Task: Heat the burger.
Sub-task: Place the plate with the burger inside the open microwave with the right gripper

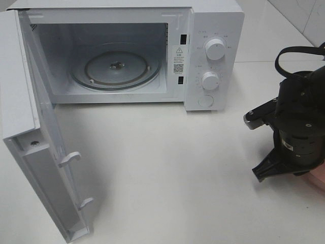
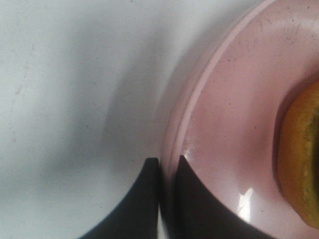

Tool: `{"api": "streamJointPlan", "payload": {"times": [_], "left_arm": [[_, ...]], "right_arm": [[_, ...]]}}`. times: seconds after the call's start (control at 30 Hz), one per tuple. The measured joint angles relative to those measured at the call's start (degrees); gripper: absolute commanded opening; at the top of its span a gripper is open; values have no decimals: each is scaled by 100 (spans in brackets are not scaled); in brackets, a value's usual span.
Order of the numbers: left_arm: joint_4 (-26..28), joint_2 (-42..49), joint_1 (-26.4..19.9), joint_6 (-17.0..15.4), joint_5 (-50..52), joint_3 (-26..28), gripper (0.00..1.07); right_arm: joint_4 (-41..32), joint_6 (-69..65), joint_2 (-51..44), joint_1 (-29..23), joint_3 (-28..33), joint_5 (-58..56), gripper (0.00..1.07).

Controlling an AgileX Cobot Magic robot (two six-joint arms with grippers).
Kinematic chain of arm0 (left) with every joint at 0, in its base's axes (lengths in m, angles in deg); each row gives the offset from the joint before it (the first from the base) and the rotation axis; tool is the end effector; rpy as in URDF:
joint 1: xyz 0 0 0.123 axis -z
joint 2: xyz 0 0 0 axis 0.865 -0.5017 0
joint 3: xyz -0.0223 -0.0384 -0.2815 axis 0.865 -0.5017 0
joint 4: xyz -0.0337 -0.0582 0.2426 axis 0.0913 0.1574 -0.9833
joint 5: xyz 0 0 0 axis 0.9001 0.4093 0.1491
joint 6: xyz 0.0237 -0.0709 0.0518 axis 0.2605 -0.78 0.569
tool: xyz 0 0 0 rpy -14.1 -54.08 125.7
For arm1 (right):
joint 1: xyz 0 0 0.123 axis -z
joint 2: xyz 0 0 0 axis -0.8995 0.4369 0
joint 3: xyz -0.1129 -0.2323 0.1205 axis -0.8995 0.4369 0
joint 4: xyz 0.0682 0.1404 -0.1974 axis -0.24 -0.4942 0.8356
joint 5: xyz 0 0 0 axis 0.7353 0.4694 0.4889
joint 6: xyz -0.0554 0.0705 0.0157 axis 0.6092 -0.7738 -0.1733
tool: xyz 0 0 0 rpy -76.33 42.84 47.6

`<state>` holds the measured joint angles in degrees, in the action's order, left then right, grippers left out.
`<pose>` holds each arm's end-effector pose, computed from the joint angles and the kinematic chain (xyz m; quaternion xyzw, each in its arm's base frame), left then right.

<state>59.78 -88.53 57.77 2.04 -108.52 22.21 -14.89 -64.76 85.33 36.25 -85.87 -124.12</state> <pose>-0.0053 -0.0068 0.2802 -0.0024 0.8452 -0.0242 0.5339 0.2535 0.0854 0.1144 -0.1599 0.9559 -0.2180 0.1147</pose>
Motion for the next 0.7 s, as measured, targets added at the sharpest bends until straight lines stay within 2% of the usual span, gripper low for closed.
{"api": "streamJointPlan", "payload": {"times": [0.33,0.7], "left_arm": [[0,0,0,0,0,0,100],[0,0,0,0,0,0,100]], "right_arm": [[6,0,-29,-435,6,-327,0],[-69,74,-653,-1031,11,-888,0]]}}
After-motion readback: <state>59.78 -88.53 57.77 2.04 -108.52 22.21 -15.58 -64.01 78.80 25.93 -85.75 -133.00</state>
